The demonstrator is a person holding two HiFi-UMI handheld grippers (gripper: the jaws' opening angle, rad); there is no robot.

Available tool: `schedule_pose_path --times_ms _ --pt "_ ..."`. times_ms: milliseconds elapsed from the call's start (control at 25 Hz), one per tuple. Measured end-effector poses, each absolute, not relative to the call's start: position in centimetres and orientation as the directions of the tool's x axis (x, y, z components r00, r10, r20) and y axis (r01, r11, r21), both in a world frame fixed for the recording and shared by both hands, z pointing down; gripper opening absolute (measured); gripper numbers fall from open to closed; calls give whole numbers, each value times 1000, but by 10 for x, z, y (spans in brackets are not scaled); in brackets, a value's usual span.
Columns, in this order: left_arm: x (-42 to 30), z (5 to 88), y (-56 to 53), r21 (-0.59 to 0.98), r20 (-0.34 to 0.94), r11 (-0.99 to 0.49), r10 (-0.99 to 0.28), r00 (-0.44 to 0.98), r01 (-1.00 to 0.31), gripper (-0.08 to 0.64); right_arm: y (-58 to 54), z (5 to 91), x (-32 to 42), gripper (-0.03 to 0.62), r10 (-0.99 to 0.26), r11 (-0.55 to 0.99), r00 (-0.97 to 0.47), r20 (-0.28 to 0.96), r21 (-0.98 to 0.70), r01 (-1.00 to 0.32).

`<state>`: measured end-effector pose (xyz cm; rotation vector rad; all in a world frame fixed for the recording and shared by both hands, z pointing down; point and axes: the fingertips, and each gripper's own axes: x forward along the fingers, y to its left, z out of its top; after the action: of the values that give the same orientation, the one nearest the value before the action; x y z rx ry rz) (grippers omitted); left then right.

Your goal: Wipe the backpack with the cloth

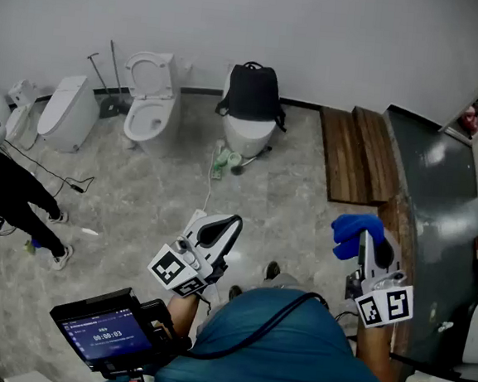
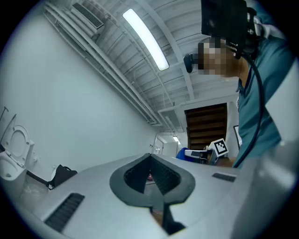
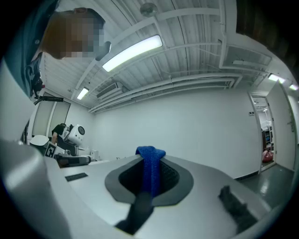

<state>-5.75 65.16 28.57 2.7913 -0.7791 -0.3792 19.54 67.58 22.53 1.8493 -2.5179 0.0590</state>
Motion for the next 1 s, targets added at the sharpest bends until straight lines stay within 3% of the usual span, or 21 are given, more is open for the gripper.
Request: schedule_pose_path --times_ms 120,280,560,1000 --pt "-35 266 605 265 -285 -830 -553 783 -490 3 615 203 209 24 -938 343 -344 -32 45 -938" --pt "-33 284 546 304 -210 -801 -585 783 -517 3 541 229 209 24 -931 365 -365 2 -19 -931" --pt "-15 294 419 283 -192 -762 -641 743 -583 3 395 253 225 23 -909 417 -417 -18 -5 -909" --pt "25 295 238 149 -175 -700 -714 678 -698 3 196 289 265 23 -879 475 -474 -56 6 -880"
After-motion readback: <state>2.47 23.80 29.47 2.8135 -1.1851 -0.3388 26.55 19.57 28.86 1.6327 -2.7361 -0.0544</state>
